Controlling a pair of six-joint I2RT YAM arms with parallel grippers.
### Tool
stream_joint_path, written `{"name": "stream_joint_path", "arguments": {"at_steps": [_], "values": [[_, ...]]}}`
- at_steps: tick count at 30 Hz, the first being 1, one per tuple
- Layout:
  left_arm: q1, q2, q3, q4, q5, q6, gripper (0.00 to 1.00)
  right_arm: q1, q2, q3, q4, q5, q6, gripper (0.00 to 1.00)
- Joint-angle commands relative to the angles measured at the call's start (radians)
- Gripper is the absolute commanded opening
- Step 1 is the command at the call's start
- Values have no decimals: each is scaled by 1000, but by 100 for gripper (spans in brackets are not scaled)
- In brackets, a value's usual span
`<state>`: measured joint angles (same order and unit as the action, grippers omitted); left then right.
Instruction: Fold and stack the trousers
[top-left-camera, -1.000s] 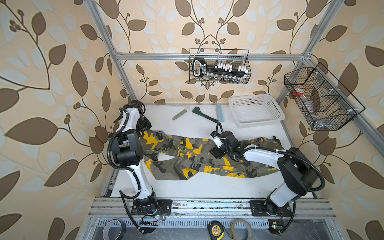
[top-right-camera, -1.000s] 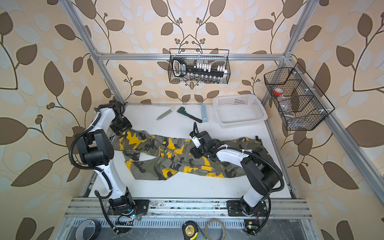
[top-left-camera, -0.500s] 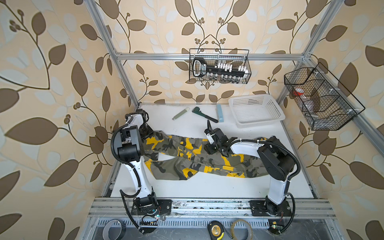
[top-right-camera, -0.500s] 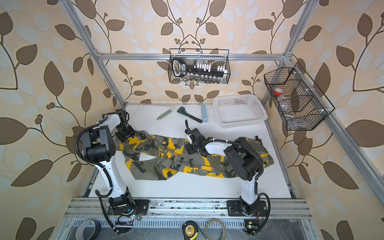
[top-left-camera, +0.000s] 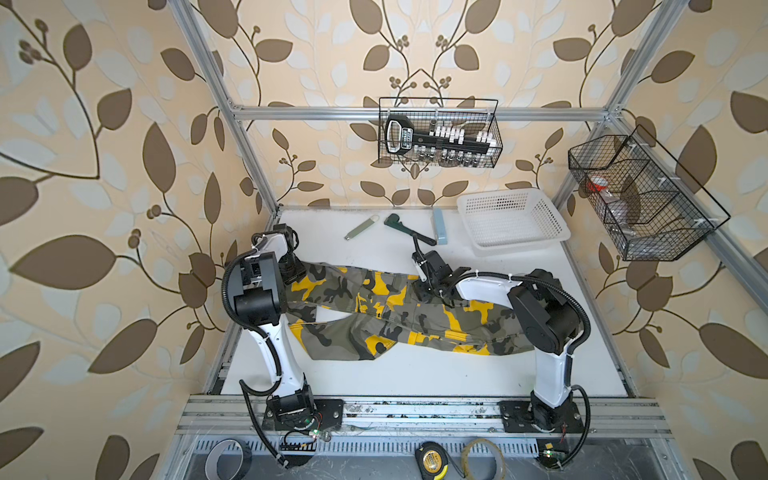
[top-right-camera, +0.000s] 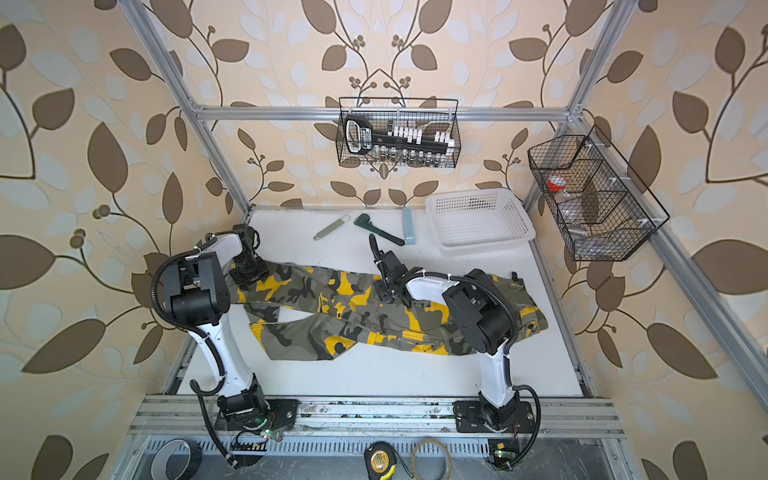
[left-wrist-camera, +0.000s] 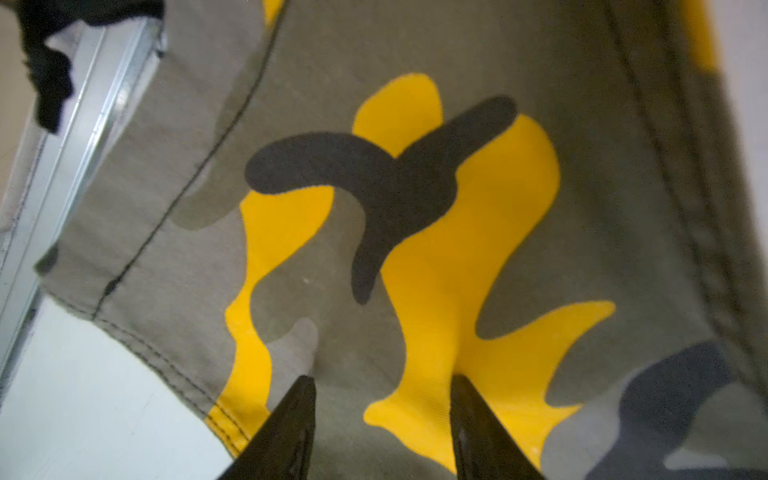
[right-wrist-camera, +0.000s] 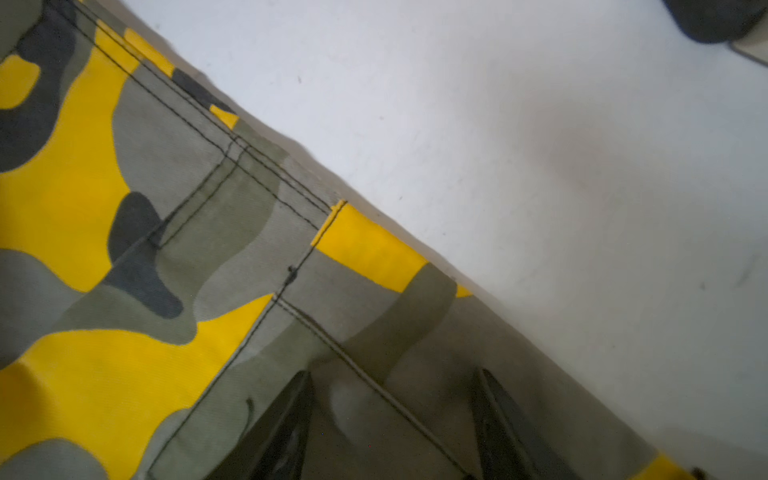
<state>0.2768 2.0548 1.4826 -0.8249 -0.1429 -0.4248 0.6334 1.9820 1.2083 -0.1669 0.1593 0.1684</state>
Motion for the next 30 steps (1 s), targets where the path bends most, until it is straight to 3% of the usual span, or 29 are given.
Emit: {"name": "stream_joint_path", "arguments": {"at_steps": [1,4,10,13,18,21,26,30], "values": [[15,7,-12,-128,-62,37,54,-26,42,8,-112,90,1,64],[16,1,7,-141,-74,53,54,-49,42,18,-98,56,-6,64],[9,10,124,-202,29,66,57,-17,-42,55,-44,-59,-76,68],[3,0,175,-232,65,78,59,-29,-142,39,-39,-103,-80,70],[-21,-58,178,-246,161,76,61,-80,-368,-121,-69,-140,-50,71],[-68,-93,143,-241,214,59,62,-142,-503,-234,-117,-139,-15,71],[-170,-136,52,-179,299,-20,62,-339,-698,-426,-179,-161,8,70],[-245,-115,25,-145,318,-56,62,-520,-738,-480,-216,-196,-21,69]]}}
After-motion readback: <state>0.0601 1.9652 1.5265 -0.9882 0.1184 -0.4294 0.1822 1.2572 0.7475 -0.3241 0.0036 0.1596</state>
